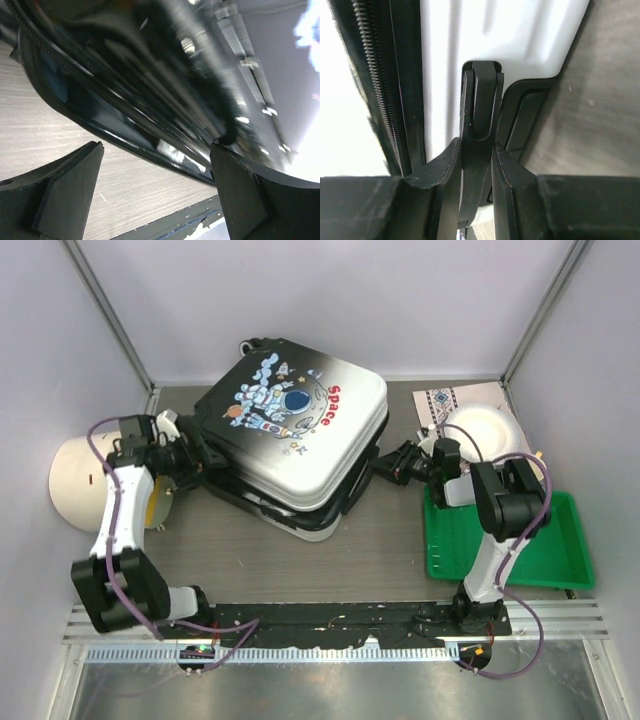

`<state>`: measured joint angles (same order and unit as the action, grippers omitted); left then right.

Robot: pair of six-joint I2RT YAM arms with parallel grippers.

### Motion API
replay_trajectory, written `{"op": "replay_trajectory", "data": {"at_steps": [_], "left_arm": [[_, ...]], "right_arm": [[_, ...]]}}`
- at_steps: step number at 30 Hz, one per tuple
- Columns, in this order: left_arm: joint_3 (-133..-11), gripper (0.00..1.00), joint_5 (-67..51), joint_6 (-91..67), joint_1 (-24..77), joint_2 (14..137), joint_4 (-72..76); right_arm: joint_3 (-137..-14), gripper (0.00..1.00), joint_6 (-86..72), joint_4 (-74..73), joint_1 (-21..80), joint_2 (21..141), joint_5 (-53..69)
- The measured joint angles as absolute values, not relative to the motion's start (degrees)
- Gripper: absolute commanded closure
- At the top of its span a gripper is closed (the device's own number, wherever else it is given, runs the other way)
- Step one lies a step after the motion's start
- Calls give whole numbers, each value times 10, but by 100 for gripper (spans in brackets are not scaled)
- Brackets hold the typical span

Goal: Open, take out, and arrange the luggage

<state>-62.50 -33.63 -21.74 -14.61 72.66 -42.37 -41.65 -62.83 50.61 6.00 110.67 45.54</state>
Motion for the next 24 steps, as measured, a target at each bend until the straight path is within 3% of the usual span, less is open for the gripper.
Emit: {"op": "replay_trajectory", "data": {"at_steps": [3,5,10,14,20,24], "left_arm": [[-656,7,-324,-227,-122,801,-412],[-698,7,-302,-225,-121,868,-404],[-840,8,-285,-220,-127,1012,-352],[-864,8,-287,-220,-136,1020,-312],[-831,13,-264,-207,-140,947,-341],[-750,21,-215,-212,-130,849,-387]], "right_arm": [[-380,45,-557,434,60,1040,453],[-374,40,-484,342,56,990,465],[-450,39,-247,66,32,841,517],[-588,44,-140,-71,-37,813,533],[-736,49,-124,-65,-89,867,466],[-843,50,-146,-12,-84,1001,397]]}}
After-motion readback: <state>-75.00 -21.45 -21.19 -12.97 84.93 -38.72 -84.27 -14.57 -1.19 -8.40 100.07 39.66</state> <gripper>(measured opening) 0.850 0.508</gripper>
